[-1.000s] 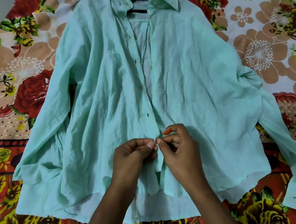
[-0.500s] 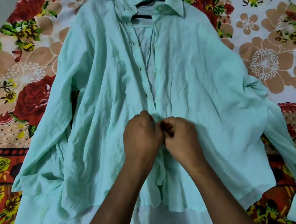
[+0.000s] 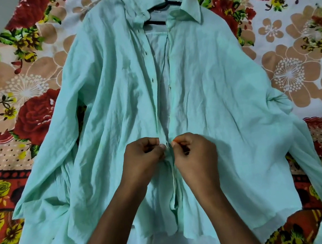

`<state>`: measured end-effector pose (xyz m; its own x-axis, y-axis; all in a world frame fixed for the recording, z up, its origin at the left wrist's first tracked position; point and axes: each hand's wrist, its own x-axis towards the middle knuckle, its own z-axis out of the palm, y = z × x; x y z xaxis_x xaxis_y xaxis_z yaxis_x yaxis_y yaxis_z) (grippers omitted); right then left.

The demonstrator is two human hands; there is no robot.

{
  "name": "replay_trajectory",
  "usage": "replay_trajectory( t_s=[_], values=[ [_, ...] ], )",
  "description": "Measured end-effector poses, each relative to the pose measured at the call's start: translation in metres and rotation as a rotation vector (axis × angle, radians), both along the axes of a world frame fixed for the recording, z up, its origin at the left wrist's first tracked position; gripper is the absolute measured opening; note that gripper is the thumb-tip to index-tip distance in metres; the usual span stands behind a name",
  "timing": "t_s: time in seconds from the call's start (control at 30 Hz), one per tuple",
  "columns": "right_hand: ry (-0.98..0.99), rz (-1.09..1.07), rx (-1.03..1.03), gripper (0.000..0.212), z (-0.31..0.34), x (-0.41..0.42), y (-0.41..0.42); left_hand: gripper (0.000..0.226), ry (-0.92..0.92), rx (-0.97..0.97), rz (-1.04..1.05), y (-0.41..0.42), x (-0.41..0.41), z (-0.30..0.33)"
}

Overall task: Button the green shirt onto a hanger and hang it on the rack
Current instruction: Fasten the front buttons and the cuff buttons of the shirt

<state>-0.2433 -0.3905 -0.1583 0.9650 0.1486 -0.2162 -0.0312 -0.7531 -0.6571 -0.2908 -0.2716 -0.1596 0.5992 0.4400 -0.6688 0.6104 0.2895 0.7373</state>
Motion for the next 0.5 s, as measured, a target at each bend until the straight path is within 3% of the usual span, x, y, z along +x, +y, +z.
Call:
replay_trajectory(
  t_s=[0.1, 0.33, 0.5],
  values=[
    [0.08, -0.048, 0.129, 0.002, -0.0014, -0.0006, 0.0003, 0.006, -0.015, -0.066, 0.028, -0.0009, -0.0001, -0.0007],
    [0.139, -0.059, 0.195, 0.006, -0.0025, 0.0066, -0.0026, 0.014, -0.039, -0.226, 0.101, -0.0007, 0.0043, -0.0032],
    [0.155, -0.037, 0.226, 0.007, -0.0042, 0.0048, -0.0073, 0.008, -0.077, -0.143, 0.083, -0.0029, -0.0012, -0.0036]
  ],
)
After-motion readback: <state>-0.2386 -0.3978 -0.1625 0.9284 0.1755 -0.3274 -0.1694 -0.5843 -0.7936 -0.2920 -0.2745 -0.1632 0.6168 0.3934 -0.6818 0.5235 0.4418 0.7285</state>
